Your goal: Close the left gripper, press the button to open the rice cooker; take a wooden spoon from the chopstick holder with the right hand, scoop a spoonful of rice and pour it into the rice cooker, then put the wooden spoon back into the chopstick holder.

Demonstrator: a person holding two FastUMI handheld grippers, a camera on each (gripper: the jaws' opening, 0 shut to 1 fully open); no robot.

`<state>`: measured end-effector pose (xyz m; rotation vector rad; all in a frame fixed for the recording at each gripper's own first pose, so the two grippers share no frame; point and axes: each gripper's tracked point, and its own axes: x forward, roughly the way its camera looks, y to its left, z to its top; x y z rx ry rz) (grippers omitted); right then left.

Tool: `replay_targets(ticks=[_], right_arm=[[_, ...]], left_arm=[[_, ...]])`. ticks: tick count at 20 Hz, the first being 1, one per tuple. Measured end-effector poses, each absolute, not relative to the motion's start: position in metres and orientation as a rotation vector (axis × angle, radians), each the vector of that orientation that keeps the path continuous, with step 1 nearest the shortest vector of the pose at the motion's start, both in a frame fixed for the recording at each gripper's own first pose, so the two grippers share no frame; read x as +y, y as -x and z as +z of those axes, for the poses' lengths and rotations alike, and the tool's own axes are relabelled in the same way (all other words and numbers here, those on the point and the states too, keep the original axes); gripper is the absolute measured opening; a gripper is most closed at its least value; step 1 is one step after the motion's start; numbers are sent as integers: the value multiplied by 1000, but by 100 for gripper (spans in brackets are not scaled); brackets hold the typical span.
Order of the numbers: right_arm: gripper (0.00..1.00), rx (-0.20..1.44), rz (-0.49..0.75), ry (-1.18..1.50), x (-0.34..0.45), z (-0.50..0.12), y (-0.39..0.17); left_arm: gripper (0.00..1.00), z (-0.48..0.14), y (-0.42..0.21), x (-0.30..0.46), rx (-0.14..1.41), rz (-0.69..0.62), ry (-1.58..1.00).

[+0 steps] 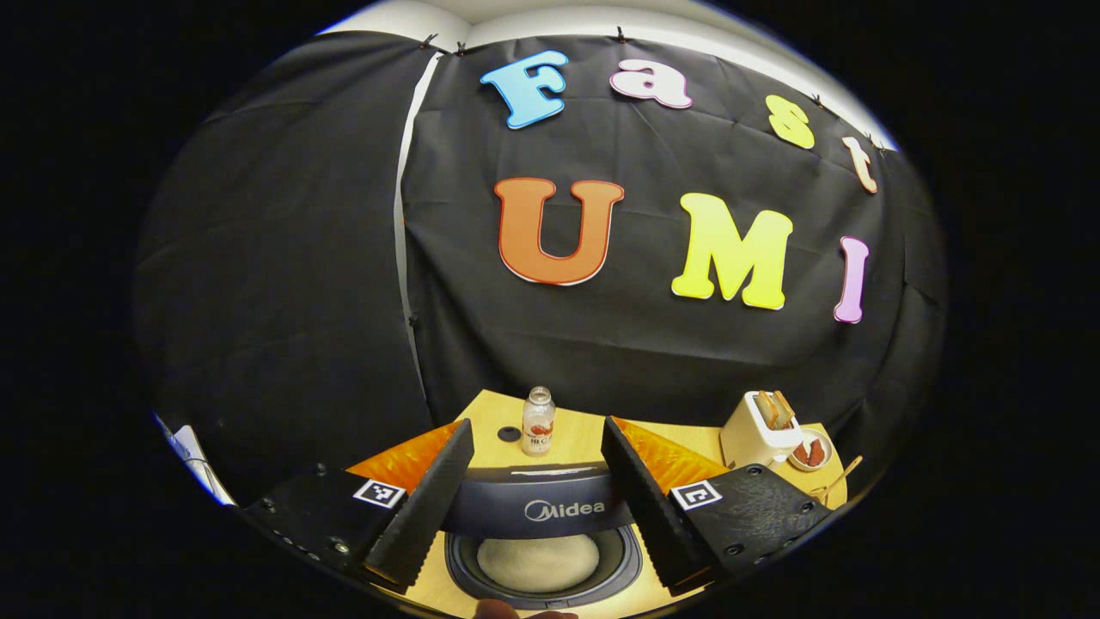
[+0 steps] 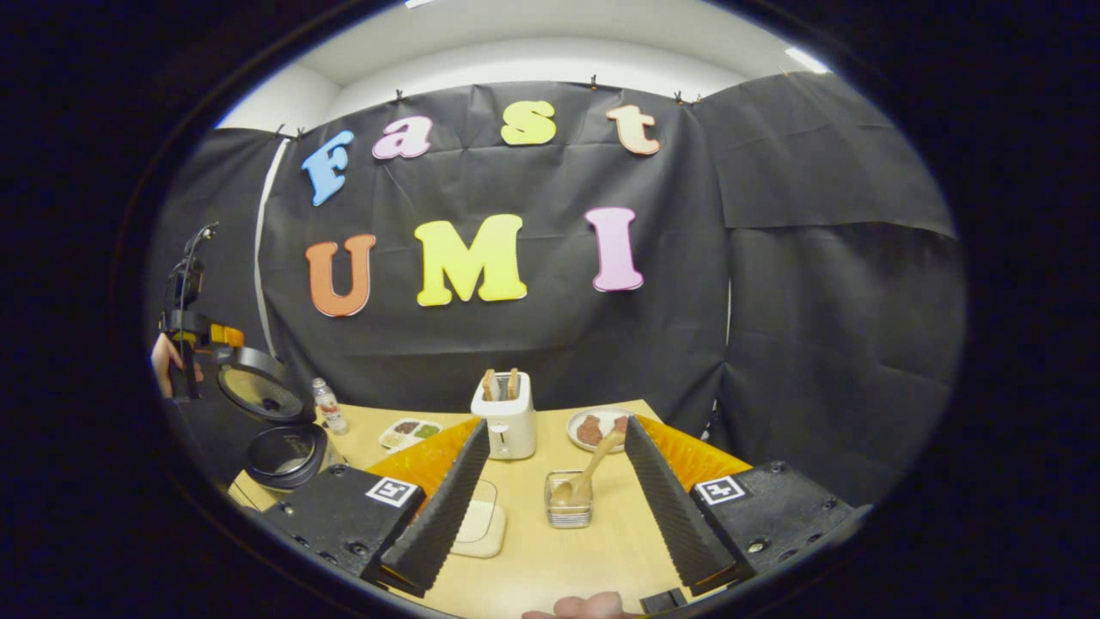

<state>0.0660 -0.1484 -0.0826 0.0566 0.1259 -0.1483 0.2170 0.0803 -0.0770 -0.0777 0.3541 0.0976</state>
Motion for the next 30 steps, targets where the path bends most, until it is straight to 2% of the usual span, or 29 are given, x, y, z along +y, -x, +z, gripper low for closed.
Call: replay_targets(ticks=[7, 9, 10, 14, 15, 16, 22, 23, 26, 28, 30], right_arm=[[100, 132, -51, -55, -118, -84, -86], [97, 136, -35, -49, -113, -84, -90], [100, 137, -28, -45, -110, -83, -92], [100, 140, -11, -15, -105, -82, -96], [97, 143, -9, -9, -103, -83, -96], [100, 146, -7, -4, -103, -84, -97], [100, 148, -18, 14, -107, -81, -101], [97, 149, -19, 12, -108, -81, -102], [100, 151, -19, 4, -109, -81, -106], [97, 152, -12, 2, -108, -83, -109], [100, 160, -3, -3, -106, -87, -114]], left_arm=[[97, -145, -147, 52, 463, 51, 73], [97, -164, -137, 49, 469, 40, 64], [97, -169, -134, 49, 464, 36, 65], [97, -189, -128, 46, 450, 30, 40], [97, -194, -128, 46, 456, 31, 39], [97, -199, -126, 46, 465, 34, 39], [97, -220, -119, 50, 489, 54, 31], [98, -223, -118, 50, 493, 59, 33], [98, -236, -117, 49, 513, 88, 31], [99, -235, -117, 50, 493, 104, 42], [99, -233, -115, 49, 464, 108, 45]])
